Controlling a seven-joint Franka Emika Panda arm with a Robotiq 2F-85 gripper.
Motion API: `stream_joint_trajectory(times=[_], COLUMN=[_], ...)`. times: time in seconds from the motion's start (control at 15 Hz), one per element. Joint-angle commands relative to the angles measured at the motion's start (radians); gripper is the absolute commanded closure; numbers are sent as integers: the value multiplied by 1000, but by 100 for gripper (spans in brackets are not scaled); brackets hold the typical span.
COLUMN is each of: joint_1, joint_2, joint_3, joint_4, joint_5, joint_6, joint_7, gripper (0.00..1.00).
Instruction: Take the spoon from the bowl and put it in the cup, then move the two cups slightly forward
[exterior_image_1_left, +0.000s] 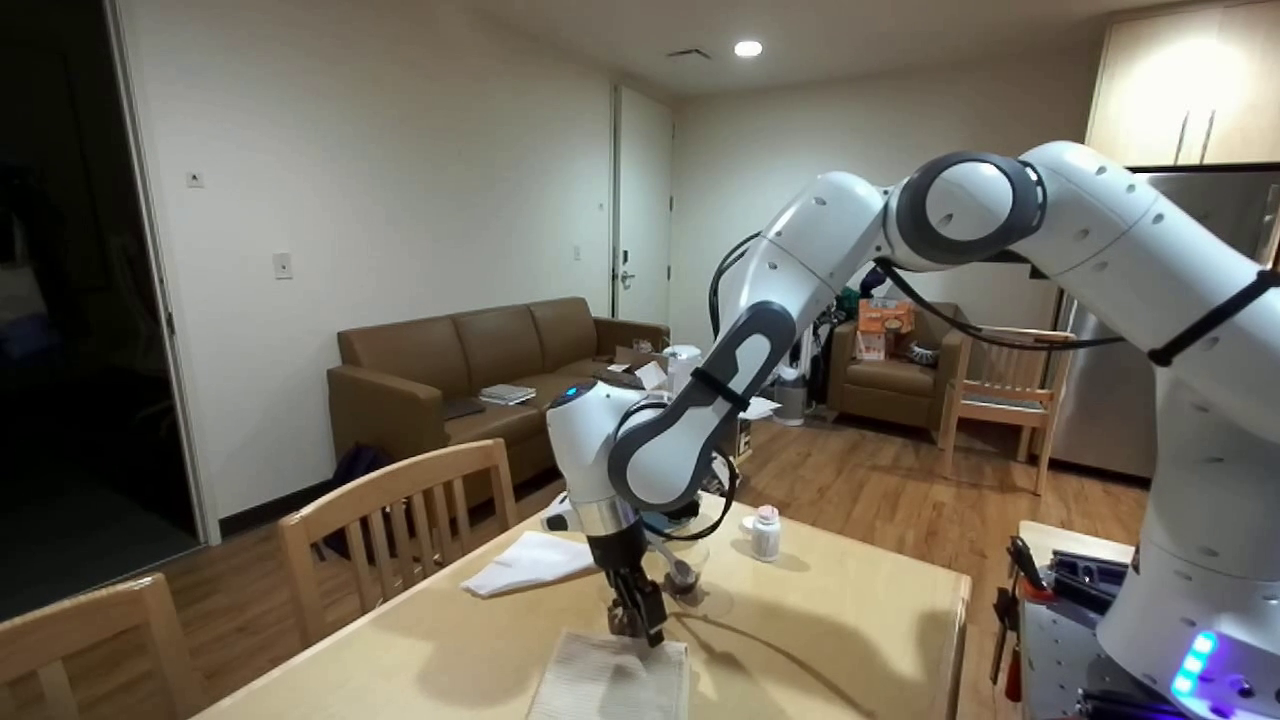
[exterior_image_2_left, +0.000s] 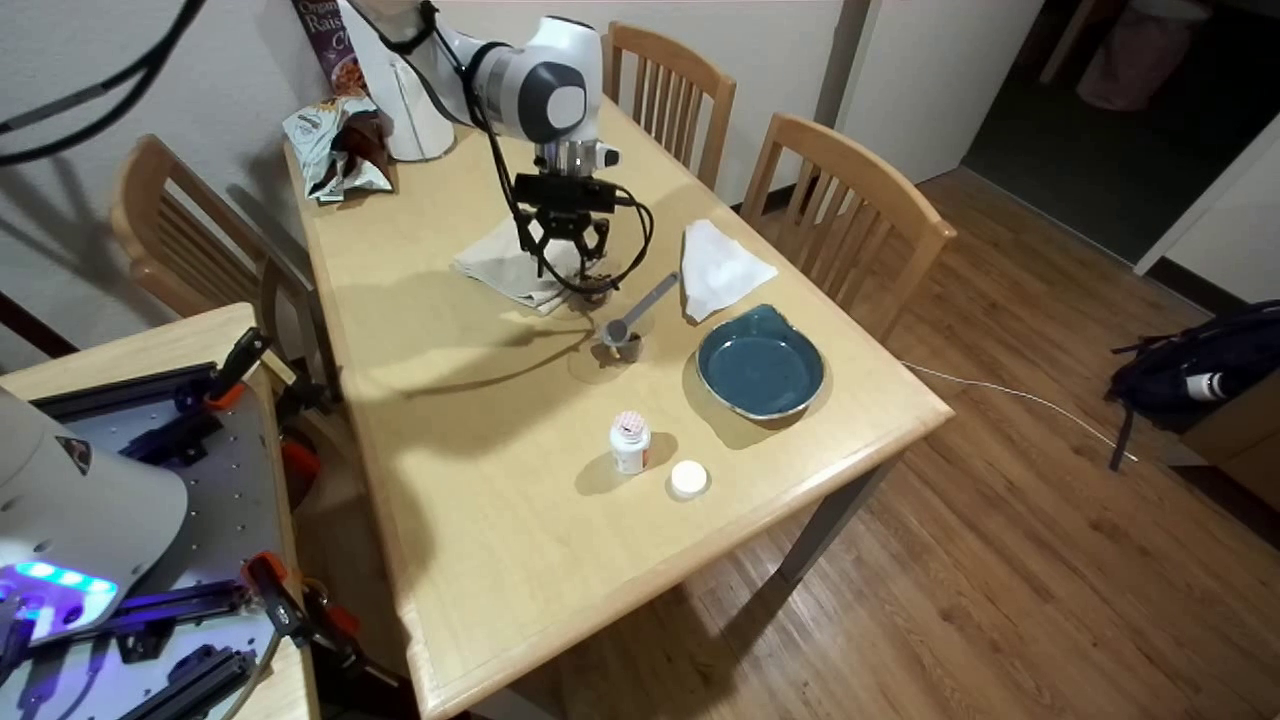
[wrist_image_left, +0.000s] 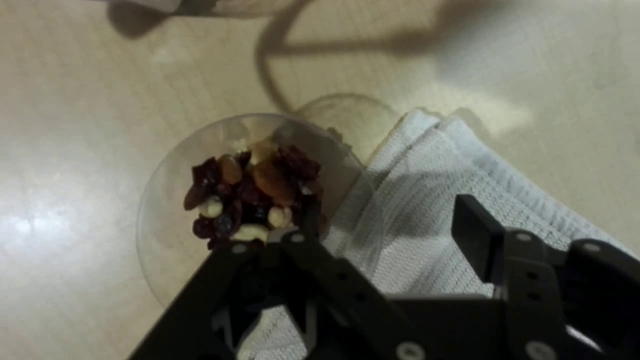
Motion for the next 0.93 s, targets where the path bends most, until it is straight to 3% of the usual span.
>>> stream_joint_trajectory(times=[0.0, 0.4, 0.87], joint_1=[14, 41, -49], joint_2=[-22, -100, -290], joint_3=[8, 6, 95], joint_4=[26, 3, -203], joint_5=[-14, -17, 158], joint_6=[-50, -65, -76], joint_7=[8, 48, 18], gripper=[2, 0, 0])
